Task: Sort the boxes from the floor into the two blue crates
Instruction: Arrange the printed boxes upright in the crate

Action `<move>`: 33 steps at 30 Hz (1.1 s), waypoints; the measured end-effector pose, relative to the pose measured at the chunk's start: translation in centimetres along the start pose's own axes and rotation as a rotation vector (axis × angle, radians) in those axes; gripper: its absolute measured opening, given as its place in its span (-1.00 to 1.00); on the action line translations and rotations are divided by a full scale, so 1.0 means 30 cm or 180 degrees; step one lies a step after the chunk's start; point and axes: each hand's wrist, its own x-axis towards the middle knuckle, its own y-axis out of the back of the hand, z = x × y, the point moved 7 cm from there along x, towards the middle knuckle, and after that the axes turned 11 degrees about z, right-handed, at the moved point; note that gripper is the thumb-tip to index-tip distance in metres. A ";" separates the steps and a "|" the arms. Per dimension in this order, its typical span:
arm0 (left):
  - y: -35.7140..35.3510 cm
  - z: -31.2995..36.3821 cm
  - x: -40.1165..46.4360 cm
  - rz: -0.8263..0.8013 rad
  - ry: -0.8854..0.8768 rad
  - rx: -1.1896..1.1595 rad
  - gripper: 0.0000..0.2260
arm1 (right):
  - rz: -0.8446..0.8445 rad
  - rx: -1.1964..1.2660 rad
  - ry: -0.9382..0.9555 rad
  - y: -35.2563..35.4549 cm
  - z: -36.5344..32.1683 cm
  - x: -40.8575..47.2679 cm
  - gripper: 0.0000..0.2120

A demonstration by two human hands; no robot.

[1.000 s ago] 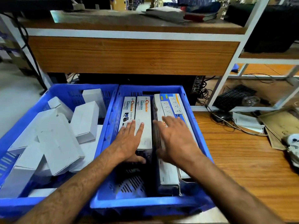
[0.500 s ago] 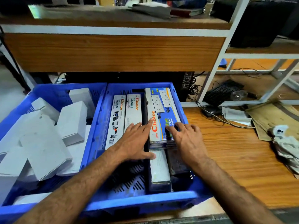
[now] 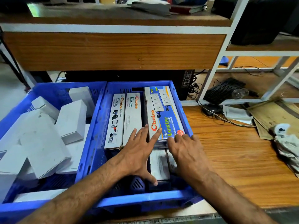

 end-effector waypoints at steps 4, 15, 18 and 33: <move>0.014 -0.009 0.018 0.0187 -0.0007 0.0094 0.38 | -0.0453 -0.0046 0.0103 -0.064 -0.029 0.012 -0.75; 0.039 -0.079 0.014 -0.0099 0.0242 -0.0077 0.37 | -0.0062 0.0592 -0.0087 0.000 -0.003 0.006 -0.66; 0.054 -0.219 0.011 -0.0319 0.0727 0.0406 0.31 | 0.0426 0.0537 -0.0216 0.028 0.002 0.062 -0.46; 0.000 -0.298 -0.022 -0.0363 0.0733 0.0749 0.14 | 0.0129 0.0256 -0.0089 -0.020 0.058 0.078 0.11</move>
